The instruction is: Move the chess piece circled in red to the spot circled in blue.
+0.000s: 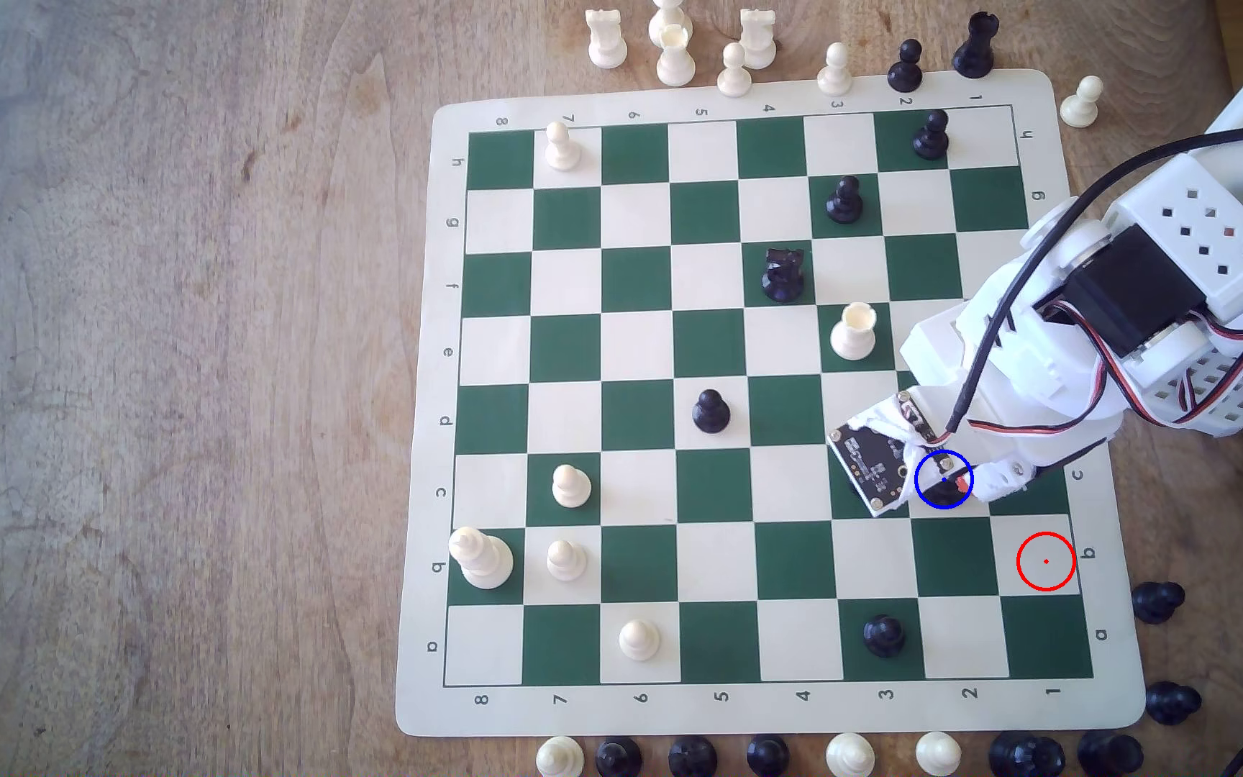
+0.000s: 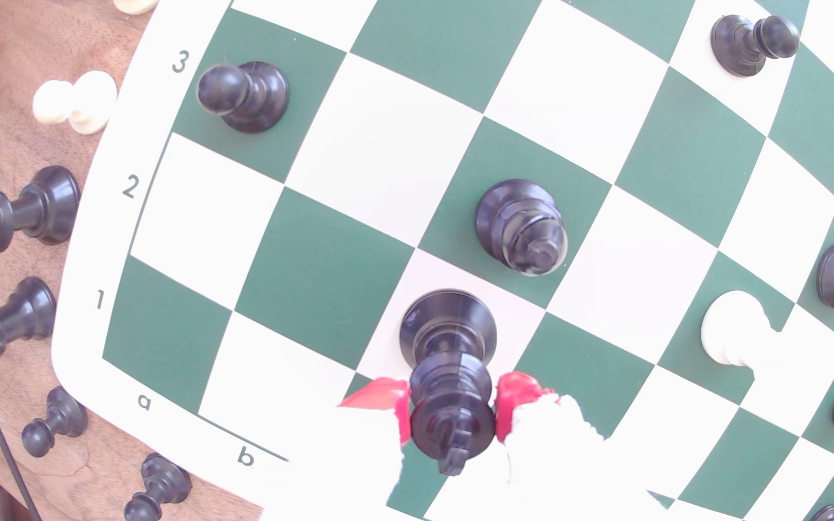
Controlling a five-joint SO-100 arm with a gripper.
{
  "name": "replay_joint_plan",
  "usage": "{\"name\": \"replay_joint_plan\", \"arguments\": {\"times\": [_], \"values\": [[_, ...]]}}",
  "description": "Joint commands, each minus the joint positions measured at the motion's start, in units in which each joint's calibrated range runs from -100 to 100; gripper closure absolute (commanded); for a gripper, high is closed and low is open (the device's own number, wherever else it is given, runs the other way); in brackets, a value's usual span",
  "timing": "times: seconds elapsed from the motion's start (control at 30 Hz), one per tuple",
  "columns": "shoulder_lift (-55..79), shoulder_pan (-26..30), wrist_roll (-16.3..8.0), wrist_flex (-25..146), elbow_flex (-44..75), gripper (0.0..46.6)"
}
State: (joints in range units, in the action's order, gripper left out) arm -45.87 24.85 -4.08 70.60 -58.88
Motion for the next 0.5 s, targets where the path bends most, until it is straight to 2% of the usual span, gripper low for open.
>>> {"name": "replay_joint_plan", "arguments": {"times": [0.0,0.07,0.13,0.2,0.47], "values": [[-1.58,-0.49,0.49,-0.57,0.04,46.4],[-1.49,-0.49,0.54,-0.74,-0.78,45.4],[-1.49,-0.49,0.54,-0.90,-0.87,40.2],[-1.49,-0.49,0.68,-0.90,-0.87,37.9],[-2.17,-0.80,0.49,-0.82,-0.69,31.4]]}}
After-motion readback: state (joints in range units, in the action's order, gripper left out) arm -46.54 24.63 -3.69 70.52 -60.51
